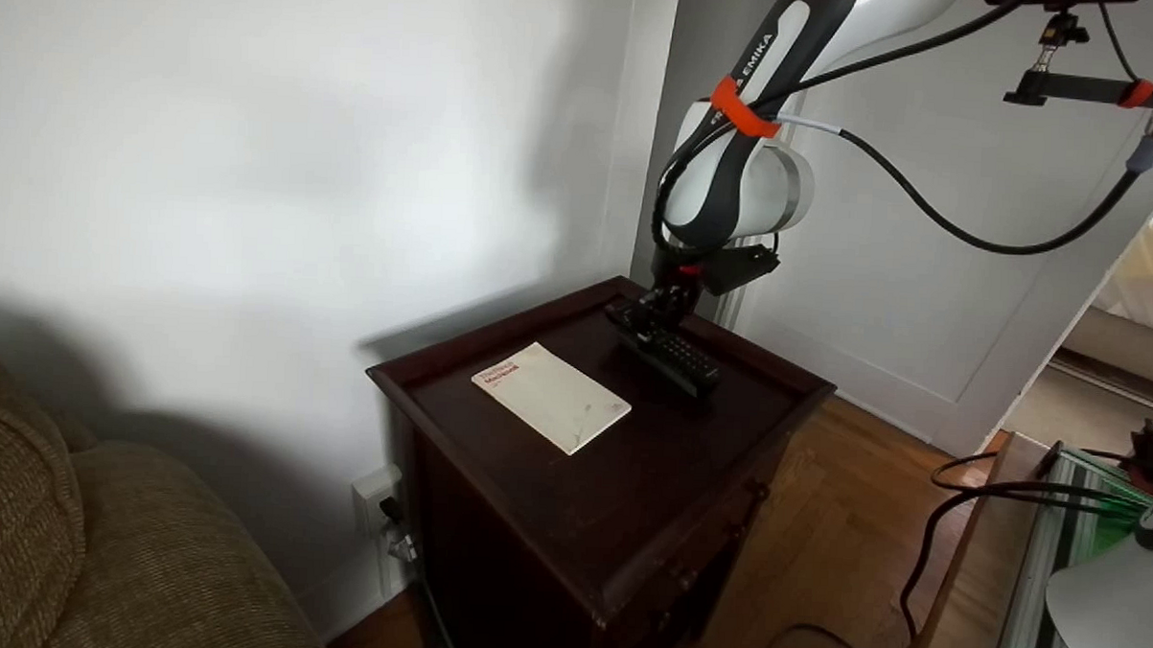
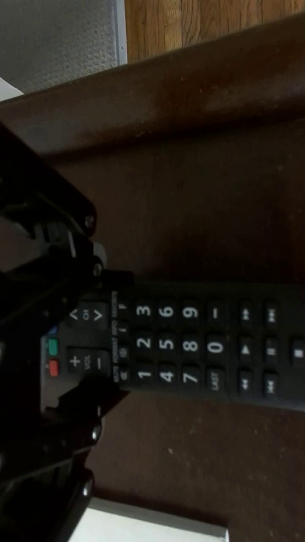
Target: Remove the remote controller on the remote stack and put it on the right side of the remote controller at the bottom, pick up the remote controller on the left and put it on top of the remote controller on the right
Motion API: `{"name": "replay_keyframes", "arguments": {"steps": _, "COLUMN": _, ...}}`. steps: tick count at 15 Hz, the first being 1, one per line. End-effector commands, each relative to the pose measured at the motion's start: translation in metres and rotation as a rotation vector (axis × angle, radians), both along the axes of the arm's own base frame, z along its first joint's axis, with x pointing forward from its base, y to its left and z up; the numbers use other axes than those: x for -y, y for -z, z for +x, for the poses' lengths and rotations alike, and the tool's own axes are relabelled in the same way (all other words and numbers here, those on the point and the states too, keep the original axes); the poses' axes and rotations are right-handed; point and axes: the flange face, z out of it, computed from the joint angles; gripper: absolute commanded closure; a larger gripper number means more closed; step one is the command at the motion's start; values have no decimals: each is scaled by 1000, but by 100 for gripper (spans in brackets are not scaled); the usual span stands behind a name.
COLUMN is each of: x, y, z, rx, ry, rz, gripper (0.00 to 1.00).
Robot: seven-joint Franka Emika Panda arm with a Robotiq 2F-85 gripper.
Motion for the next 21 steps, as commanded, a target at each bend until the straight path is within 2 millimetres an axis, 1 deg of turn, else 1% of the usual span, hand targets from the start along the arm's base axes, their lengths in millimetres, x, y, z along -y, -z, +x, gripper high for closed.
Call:
{"name": "replay_keyframes", "arguments": {"steps": 1, "x": 1, "y": 8, "z": 5, "rx": -3, "ry": -20, "rz": 7, "gripper": 70}}
{"name": "replay_keyframes", "arguments": {"steps": 3, "x": 1, "y": 9, "z": 5, "rx": -5, "ry": -21, "rz": 9, "gripper": 70}}
{"name": "replay_keyframes", "arguments": {"steps": 4, "x": 1, "y": 9, "z": 5, "rx": -7, "ry": -22, "rz": 11, "gripper": 20}}
{"name": "replay_keyframes", "arguments": {"steps": 5, "x": 2, "y": 9, "z": 5, "rx": -4, "ry": -20, "rz": 10, "gripper": 19}}
{"name": "replay_keyframes", "arguments": {"steps": 8, "x": 2, "y": 9, "z": 5, "rx": -1, "ry": -18, "rz": 11, "gripper": 0}}
{"name": "replay_keyframes", "arguments": {"steps": 11, "x": 3, "y": 7, "z": 5, "rx": 3, "ry": -15, "rz": 12, "gripper": 0}}
{"name": "replay_keyframes", "arguments": {"steps": 13, "x": 4, "y": 1, "z": 4, "rx": 10, "ry": -12, "rz": 11, "gripper": 0}}
{"name": "replay_keyframes", "arguments": {"steps": 14, "x": 6, "y": -5, "z": 3, "rx": 9, "ry": -10, "rz": 11, "gripper": 0}}
{"name": "replay_keyframes", "arguments": {"steps": 17, "x": 6, "y": -31, "z": 2, "rx": 34, "ry": -14, "rz": 13, "gripper": 0}}
{"name": "replay_keyframes", "arguments": {"steps": 21, "x": -7, "y": -74, "z": 0, "rx": 80, "ry": -30, "rz": 6, "gripper": 0}}
